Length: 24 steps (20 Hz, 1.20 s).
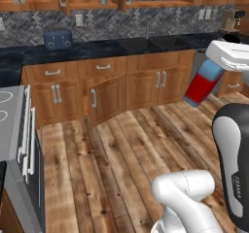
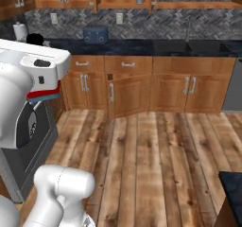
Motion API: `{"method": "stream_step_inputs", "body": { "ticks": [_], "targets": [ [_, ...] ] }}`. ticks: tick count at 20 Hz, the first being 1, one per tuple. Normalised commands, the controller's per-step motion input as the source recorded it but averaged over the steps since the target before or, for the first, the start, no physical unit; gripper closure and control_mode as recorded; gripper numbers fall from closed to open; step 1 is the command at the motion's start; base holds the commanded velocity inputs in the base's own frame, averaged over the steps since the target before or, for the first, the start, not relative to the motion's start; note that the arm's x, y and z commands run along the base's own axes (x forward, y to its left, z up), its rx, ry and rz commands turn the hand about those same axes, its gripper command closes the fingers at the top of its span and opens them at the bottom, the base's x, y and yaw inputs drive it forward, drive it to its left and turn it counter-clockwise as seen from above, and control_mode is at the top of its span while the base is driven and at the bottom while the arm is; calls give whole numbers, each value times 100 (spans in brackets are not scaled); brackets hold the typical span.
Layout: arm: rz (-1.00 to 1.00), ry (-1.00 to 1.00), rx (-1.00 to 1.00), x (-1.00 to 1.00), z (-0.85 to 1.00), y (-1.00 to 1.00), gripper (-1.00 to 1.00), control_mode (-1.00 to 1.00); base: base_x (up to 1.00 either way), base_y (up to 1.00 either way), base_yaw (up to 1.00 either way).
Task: There is a bowl on the dining counter. Grab a lemon wedge from the fridge and place it in the bowl. Then get the liquor bottle and glass cup from the cabinet and place them next to the bowl.
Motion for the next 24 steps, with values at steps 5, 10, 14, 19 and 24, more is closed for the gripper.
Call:
{"method": "stream_step_inputs", "body": {
  "ticks": [5, 10, 14, 19, 24],
  "targets": [
    [0, 0, 0, 0, 0, 0, 100, 100, -100, -38, 0],
    [0, 0, 0, 0, 0, 0, 100, 100, -100, -52, 0],
    [0, 0, 0, 0, 0, 0, 100, 100, -100, -53, 0],
    [0, 0, 0, 0, 0, 0, 100, 100, -100, -45, -1],
    [0, 0, 0, 0, 0, 0, 100, 100, -100, -17, -12]
  ]
}}
